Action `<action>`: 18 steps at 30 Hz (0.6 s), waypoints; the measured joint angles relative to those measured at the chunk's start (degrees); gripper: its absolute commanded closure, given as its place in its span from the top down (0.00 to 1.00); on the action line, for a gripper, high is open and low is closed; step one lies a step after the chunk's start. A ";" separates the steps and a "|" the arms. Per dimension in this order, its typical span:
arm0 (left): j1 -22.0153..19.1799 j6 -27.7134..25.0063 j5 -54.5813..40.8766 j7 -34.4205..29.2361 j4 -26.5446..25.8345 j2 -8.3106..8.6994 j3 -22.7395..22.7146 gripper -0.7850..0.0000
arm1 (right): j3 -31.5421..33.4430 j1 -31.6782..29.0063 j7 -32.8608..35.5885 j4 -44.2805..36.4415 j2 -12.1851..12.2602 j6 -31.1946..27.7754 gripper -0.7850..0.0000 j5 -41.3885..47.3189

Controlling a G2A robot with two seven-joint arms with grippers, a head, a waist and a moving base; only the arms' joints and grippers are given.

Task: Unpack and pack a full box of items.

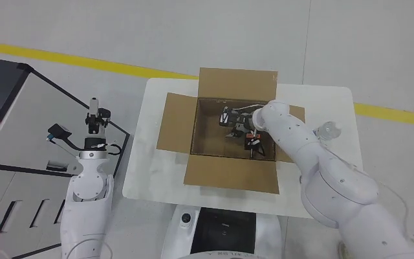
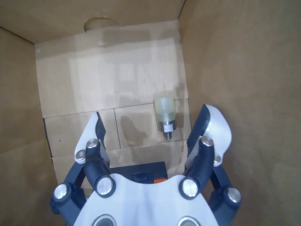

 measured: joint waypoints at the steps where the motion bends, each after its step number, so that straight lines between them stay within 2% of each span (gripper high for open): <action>1: 0.00 0.00 0.00 0.00 0.00 0.00 0.00 1.00 | 0.10 0.17 2.36 -0.80 -0.19 -0.04 0.87 0.15; 4: 0.00 0.00 0.00 0.00 0.00 0.00 0.00 1.00 | 0.68 0.80 9.89 -3.05 -0.93 -0.41 0.96 1.48; 9: 0.00 0.00 0.00 0.00 0.00 0.00 0.00 1.00 | 1.61 1.19 20.68 -5.42 -2.19 0.62 1.00 3.77; 13: 0.00 0.00 0.00 0.00 0.00 0.00 0.00 1.00 | 2.17 0.88 26.56 -5.76 -3.01 1.83 0.97 5.02; 15: 0.00 0.00 0.00 0.00 0.00 0.00 0.00 1.00 | 2.41 0.85 27.61 -5.32 -3.19 1.32 0.88 5.47; 18: 0.00 0.00 0.00 0.00 0.00 0.00 0.00 1.00 | 2.76 0.94 27.36 -4.36 -3.30 0.20 0.86 5.83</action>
